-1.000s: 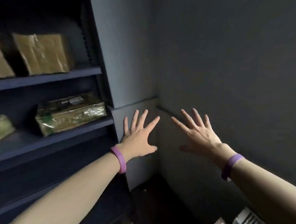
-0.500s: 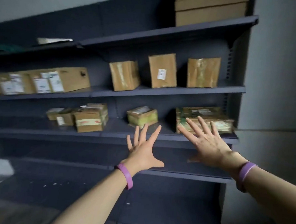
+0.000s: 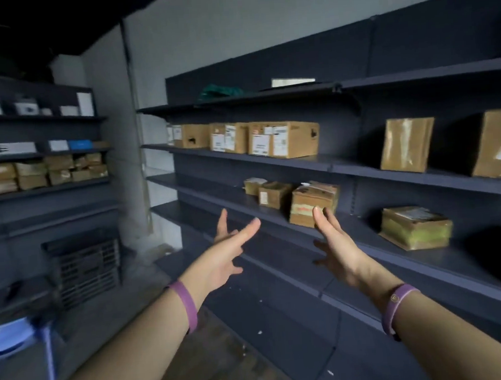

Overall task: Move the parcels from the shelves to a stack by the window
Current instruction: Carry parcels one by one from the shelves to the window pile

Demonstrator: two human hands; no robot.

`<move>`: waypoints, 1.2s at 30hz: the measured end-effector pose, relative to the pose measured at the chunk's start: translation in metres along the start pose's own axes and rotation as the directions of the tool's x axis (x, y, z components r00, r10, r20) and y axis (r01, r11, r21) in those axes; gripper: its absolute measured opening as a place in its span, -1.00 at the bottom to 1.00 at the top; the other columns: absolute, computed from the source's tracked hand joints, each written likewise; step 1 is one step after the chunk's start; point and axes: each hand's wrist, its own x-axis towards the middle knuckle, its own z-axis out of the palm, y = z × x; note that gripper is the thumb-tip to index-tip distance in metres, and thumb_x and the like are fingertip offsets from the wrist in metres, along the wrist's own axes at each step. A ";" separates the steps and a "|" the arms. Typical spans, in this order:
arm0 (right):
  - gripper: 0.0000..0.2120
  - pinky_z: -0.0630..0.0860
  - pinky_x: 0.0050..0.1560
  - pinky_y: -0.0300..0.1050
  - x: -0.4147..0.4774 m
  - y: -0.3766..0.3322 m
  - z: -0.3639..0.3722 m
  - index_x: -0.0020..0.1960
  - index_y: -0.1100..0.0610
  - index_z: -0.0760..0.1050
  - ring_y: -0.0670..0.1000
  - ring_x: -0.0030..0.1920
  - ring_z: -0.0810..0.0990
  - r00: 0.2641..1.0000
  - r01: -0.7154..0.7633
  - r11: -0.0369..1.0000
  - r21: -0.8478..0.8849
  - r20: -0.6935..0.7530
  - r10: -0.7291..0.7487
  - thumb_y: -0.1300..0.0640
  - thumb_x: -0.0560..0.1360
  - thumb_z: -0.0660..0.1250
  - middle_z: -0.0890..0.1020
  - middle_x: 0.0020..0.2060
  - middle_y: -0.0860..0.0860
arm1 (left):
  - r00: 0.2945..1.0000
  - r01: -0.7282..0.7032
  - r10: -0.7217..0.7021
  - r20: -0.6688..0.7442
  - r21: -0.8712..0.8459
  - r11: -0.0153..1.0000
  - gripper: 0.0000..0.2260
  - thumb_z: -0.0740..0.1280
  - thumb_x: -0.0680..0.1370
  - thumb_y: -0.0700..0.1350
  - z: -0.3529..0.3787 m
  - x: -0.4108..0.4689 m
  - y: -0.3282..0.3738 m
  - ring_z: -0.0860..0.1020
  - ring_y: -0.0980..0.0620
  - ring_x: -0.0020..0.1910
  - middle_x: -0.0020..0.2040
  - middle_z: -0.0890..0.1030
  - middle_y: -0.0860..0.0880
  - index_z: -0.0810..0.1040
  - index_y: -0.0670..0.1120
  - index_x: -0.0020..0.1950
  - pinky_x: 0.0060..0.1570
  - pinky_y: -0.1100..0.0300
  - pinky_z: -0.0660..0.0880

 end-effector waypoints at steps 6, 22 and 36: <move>-0.03 0.14 0.44 0.42 0.050 -0.023 0.098 0.61 -0.17 0.01 0.27 0.57 0.14 0.993 -0.034 0.969 0.244 0.116 0.006 -0.53 0.30 0.09 0.16 0.60 0.02 | 0.993 -0.049 0.009 -0.119 -0.343 0.938 -0.01 0.24 0.25 0.55 -0.108 0.017 0.023 0.60 -0.23 0.18 0.35 0.53 -0.12 -0.10 0.27 0.57 0.15 -0.27 0.49; -0.13 0.19 0.48 0.32 0.223 -0.013 0.213 0.58 -0.05 0.19 0.26 0.48 0.32 0.930 -0.147 0.930 0.337 0.368 0.014 -0.54 0.46 -0.13 0.38 0.50 0.07 | 0.933 -0.109 -0.024 -0.358 -0.346 0.932 -0.18 -0.15 0.47 0.51 -0.273 0.110 0.023 0.63 -0.17 0.12 0.11 0.69 -0.10 0.19 0.04 0.56 0.13 -0.10 0.44; -0.18 0.26 0.45 0.27 0.457 -0.026 0.318 0.54 -0.02 0.29 0.25 0.47 0.34 0.846 -0.190 0.926 0.325 0.532 -0.013 -0.51 0.49 -0.08 0.42 0.47 0.09 | 0.800 -0.216 0.059 -0.597 -0.194 0.957 -0.23 -0.12 0.51 0.47 -0.394 0.239 0.063 0.57 -0.17 0.17 0.24 0.61 -0.11 0.19 0.04 0.58 0.25 -0.16 0.35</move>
